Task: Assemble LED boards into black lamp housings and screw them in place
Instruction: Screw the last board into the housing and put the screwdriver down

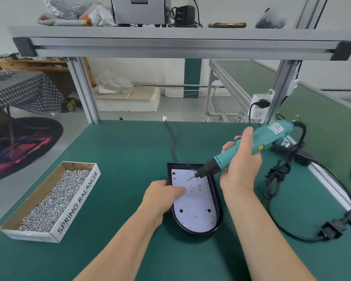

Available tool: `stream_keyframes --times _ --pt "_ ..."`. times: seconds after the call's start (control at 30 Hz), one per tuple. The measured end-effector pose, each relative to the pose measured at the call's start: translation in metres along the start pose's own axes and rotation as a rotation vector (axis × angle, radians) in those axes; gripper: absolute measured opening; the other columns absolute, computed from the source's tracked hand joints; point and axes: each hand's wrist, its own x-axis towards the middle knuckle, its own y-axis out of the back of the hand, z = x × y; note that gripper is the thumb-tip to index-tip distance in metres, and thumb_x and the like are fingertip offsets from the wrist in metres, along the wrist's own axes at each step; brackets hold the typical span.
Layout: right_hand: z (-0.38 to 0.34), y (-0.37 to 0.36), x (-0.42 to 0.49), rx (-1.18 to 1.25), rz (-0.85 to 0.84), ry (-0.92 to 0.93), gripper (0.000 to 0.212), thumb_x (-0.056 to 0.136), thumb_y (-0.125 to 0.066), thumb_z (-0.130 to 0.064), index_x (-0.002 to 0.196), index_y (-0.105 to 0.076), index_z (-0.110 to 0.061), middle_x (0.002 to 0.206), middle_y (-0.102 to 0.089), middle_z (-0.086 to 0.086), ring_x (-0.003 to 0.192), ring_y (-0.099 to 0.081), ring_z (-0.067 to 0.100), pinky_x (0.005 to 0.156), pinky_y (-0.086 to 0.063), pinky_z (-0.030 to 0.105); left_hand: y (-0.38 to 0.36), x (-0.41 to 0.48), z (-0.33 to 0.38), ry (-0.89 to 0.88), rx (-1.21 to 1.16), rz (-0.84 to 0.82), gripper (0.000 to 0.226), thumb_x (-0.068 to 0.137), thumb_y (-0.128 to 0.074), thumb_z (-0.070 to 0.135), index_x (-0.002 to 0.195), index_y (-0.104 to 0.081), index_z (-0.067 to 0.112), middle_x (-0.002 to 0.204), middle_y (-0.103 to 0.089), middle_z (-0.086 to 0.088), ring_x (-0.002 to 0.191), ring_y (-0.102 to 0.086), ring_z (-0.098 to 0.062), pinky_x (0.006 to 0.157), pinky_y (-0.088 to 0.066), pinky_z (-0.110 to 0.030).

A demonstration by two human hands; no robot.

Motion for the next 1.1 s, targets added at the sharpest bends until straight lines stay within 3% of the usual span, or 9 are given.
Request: stream_keyframes --times 0.13,0.27,0.4,0.5,0.63,1.1 --pt "-0.003 -0.023 0.001 -0.105 -0.054 0.203 0.028 0.088 -0.067 -0.045 0.086 -0.054 -0.020 0.055 -0.057 -0.002 0.055 -0.054 0.016 0.061 -0.047 0.030 -0.001 0.002 -0.003 -0.004 -0.005 -0.006 0.039 0.052 -0.071 0.025 0.086 -0.073 0.006 0.089 -0.077 -0.014 0.070 -0.067 -0.026 0.066 -0.050 -0.034" --pt "0.007 -0.037 -0.002 -0.199 -0.157 0.310 0.028 0.085 -0.068 -0.046 0.081 -0.053 -0.023 0.052 -0.058 -0.004 0.051 -0.056 0.014 0.057 -0.047 0.025 -0.001 0.003 -0.004 -0.017 -0.014 -0.003 0.045 0.052 -0.071 0.027 0.091 -0.072 0.004 0.094 -0.076 -0.016 0.079 -0.071 -0.032 0.069 -0.052 -0.036" --pt "0.021 -0.049 -0.005 -0.252 -0.232 0.349 0.039 0.082 -0.067 -0.051 0.080 -0.054 -0.015 0.053 -0.059 -0.004 0.050 -0.058 0.014 0.055 -0.047 0.022 -0.001 0.004 -0.005 -0.030 -0.013 -0.005 0.050 0.052 -0.071 0.028 0.095 -0.072 0.001 0.099 -0.075 -0.018 0.082 -0.071 -0.034 0.074 -0.056 -0.043" --pt "0.030 -0.057 -0.008 -0.318 -0.288 0.395 0.041 0.083 -0.067 -0.053 0.079 -0.054 -0.015 0.059 -0.061 0.009 0.055 -0.059 0.026 0.057 -0.052 0.039 -0.001 0.004 -0.006 -0.039 -0.014 0.005 0.046 0.052 -0.071 0.029 0.091 -0.072 0.004 0.096 -0.076 -0.016 0.095 -0.071 -0.040 0.088 -0.056 -0.054" --pt "0.035 -0.065 -0.012 -0.397 -0.342 0.443 0.040 0.082 -0.066 -0.056 0.077 -0.055 -0.019 0.059 -0.061 0.007 0.055 -0.061 0.026 0.059 -0.054 0.045 -0.001 0.003 -0.005 -0.037 -0.016 0.009 0.037 0.053 -0.071 0.029 0.084 -0.074 0.010 0.091 -0.077 -0.010 0.096 -0.072 -0.036 0.090 -0.056 -0.054" --pt "0.033 -0.066 -0.017 -0.423 -0.415 0.448 0.044 0.082 -0.067 -0.052 0.079 -0.054 -0.010 0.060 -0.060 0.009 0.057 -0.059 0.031 0.060 -0.053 0.046 -0.001 -0.001 -0.002 -0.023 -0.024 0.001 0.043 0.054 -0.070 0.031 0.091 -0.073 0.008 0.098 -0.076 -0.013 0.099 -0.070 -0.039 0.090 -0.056 -0.055"
